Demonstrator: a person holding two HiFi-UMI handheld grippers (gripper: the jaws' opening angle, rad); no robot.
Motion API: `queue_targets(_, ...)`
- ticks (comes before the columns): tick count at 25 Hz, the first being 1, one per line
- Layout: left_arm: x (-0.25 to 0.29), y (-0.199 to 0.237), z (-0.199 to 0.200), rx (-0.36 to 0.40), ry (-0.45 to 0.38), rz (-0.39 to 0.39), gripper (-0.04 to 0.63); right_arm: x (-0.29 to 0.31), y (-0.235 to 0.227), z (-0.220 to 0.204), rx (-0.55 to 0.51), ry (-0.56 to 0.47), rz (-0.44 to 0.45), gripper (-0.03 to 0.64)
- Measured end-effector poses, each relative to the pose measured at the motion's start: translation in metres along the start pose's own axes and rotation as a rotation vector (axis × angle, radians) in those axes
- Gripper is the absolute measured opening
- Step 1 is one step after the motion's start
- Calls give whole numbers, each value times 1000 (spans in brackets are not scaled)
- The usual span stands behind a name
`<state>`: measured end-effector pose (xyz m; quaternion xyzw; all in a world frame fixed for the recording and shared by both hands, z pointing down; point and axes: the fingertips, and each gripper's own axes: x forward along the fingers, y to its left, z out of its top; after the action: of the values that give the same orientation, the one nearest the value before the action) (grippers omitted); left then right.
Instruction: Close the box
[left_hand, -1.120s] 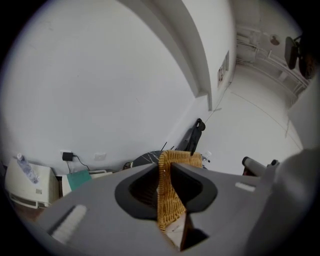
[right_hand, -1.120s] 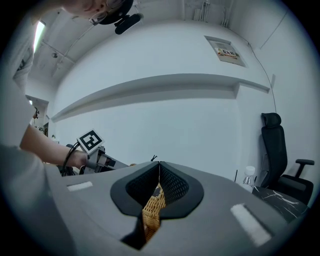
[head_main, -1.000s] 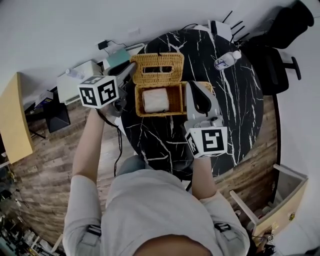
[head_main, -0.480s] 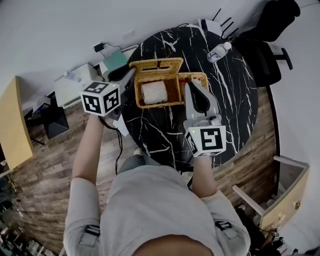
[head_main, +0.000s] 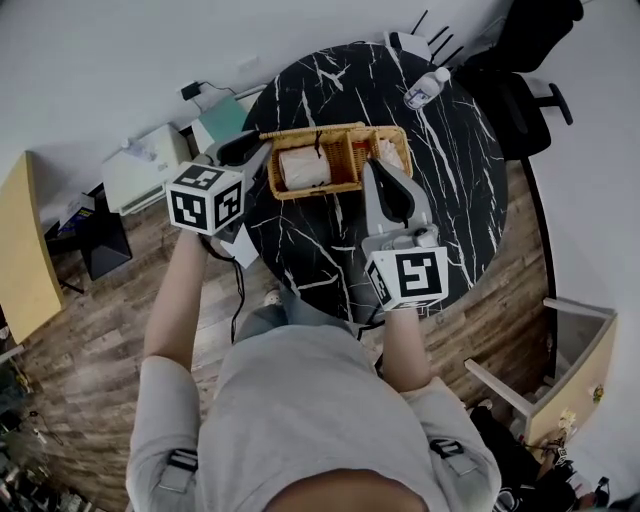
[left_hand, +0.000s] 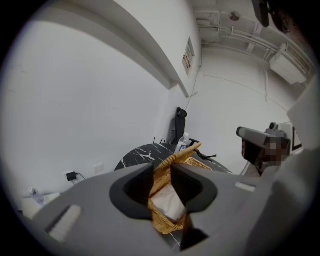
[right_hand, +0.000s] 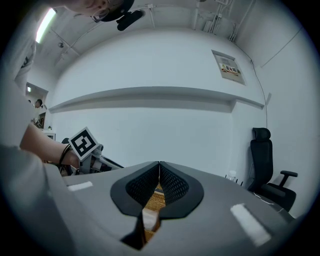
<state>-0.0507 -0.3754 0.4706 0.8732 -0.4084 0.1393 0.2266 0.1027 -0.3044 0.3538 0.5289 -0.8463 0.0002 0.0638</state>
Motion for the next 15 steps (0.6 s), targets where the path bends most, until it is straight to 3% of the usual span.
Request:
queue_targets(8, -9, -16, -23, 62, 37, 23, 140, -21, 9, 1, -9, -3, -3, 5)
queue_targets(15, -14, -24, -50, 51, 70, 25, 143, -34, 20, -4, -6, 1, 5, 5)
